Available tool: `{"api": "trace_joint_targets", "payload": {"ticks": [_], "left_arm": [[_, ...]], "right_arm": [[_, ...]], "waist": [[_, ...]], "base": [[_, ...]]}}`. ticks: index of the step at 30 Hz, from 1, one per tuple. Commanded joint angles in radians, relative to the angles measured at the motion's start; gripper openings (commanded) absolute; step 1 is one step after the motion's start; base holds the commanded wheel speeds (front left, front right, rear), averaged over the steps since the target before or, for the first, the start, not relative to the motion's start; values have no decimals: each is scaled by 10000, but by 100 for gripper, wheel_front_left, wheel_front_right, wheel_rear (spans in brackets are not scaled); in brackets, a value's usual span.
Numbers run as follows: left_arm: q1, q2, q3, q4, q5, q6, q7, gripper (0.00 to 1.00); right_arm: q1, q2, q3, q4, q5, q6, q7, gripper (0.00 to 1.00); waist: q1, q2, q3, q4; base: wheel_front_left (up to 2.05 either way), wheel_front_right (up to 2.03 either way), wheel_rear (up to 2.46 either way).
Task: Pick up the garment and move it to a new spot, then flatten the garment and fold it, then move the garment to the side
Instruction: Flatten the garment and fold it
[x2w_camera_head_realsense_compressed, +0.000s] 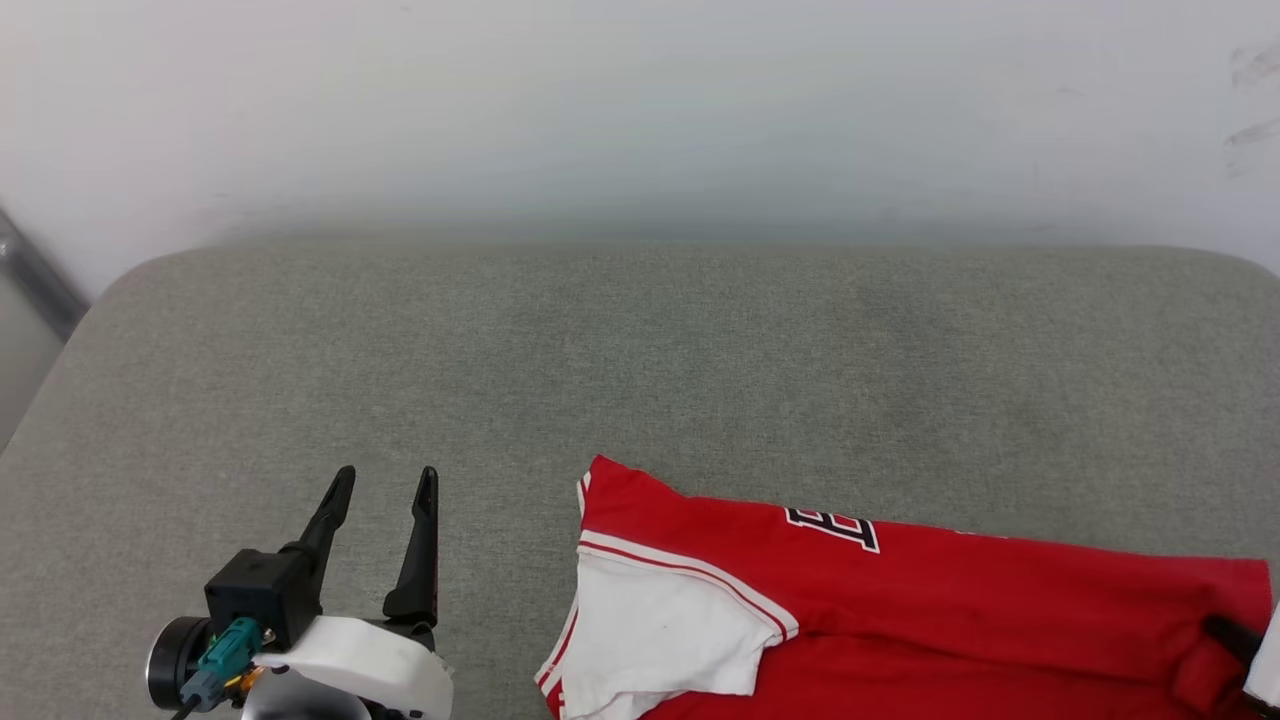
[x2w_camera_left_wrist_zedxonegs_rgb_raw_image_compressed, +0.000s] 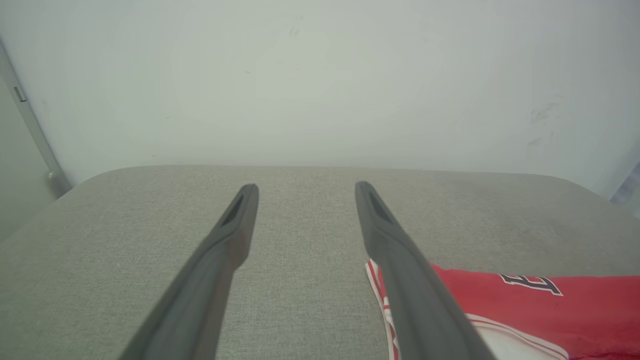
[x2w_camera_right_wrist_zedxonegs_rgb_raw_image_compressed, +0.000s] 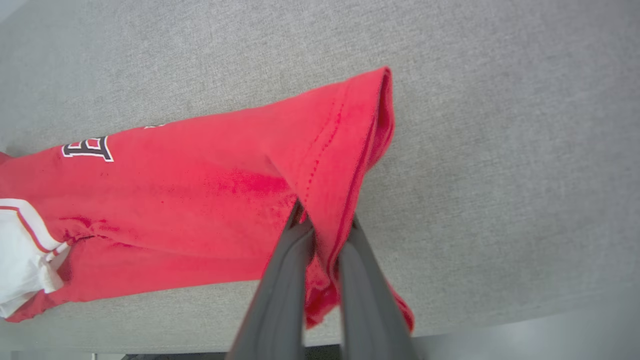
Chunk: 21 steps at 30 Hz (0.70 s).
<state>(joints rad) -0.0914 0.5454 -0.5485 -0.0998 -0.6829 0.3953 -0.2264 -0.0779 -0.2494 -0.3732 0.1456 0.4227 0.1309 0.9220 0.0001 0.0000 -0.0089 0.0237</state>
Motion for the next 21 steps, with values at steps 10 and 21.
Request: {"api": "trace_joint_targets", "payload": {"ticks": [10,21], "left_arm": [[-182,-102,-67,15,-16,-79,-53,100],[-724,-242,-299,287,43,-407,88,100]], "right_arm": [[-1035,1994,-800,-57,3570,-2,2221,0],[-1784,1998,3626,2439,7629,-2,265,0]], "waist": [[-1,0,197,27],[-1,0,529,728]], "base": [[0,0,0],[0,0,0]]}}
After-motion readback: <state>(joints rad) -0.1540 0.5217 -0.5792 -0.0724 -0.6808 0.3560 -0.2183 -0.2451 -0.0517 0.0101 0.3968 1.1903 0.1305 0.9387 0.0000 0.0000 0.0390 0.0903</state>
